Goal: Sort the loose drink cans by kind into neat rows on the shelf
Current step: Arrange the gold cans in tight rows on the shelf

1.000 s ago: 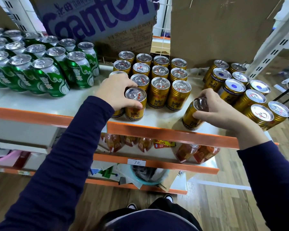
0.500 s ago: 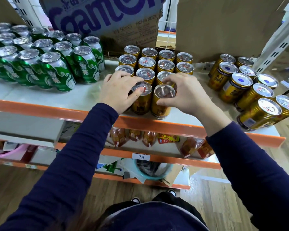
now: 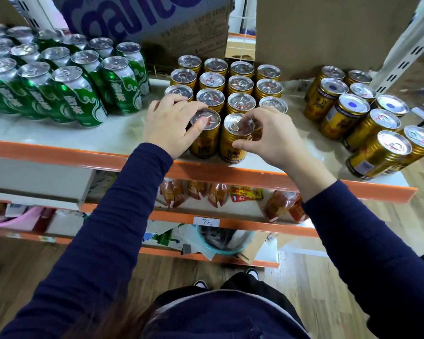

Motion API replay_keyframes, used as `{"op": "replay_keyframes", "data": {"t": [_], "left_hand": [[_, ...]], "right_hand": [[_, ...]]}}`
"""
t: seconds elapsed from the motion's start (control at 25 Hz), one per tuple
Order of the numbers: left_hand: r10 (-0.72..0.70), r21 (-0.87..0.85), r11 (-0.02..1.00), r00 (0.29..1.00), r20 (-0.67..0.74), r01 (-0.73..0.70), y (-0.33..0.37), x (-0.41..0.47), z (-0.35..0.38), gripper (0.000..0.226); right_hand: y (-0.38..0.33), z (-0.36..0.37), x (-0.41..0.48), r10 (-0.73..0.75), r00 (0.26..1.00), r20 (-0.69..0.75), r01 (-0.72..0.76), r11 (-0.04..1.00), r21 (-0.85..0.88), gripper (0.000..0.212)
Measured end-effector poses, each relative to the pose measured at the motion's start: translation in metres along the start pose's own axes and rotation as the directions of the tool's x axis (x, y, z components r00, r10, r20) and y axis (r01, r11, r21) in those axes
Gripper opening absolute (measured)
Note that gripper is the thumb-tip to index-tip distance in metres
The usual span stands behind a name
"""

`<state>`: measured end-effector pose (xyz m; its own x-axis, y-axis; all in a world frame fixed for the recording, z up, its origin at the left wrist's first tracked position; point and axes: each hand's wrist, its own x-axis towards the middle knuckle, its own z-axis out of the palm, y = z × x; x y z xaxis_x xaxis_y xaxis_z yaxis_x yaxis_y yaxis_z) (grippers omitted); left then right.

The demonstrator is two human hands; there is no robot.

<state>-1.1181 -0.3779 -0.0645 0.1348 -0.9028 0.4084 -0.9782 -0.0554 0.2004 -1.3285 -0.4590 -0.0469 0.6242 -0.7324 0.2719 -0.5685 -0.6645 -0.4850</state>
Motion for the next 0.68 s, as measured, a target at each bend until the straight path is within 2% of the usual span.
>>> {"op": "replay_keyframes", "data": {"t": [0.16, 0.28, 0.4, 0.52, 0.68], "left_hand": [[-0.04, -0.04, 0.998, 0.998, 0.048, 0.042, 0.007, 0.004, -0.004, 0.047], [-0.074, -0.161, 0.984, 0.997, -0.024, 0.07, 0.029, 0.017, -0.006, 0.034], [0.035, -0.248, 0.968, 0.998, -0.046, -0.045, 0.072, 0.037, -0.001, 0.031], [0.176, -0.319, 0.933, 0.984, 0.004, -0.166, 0.119, 0.054, 0.011, 0.031], [0.322, -0.419, 0.87, 0.943, 0.083, -0.26, 0.174, 0.071, 0.033, 0.036]], "right_hand": [[0.005, -0.005, -0.011, -0.044, 0.999, -0.008, 0.044, 0.999, 0.023, 0.038], [0.02, -0.023, -0.026, 0.001, 0.994, -0.107, 0.004, 0.999, 0.052, 0.035], [0.049, -0.057, -0.045, 0.061, 0.975, -0.214, -0.059, 0.998, 0.018, 0.025], [0.082, -0.096, -0.067, 0.121, 0.933, -0.338, -0.139, 0.99, -0.03, 0.018], [0.124, -0.137, -0.093, 0.231, 0.872, -0.432, -0.269, 0.963, -0.027, 0.017]]}}
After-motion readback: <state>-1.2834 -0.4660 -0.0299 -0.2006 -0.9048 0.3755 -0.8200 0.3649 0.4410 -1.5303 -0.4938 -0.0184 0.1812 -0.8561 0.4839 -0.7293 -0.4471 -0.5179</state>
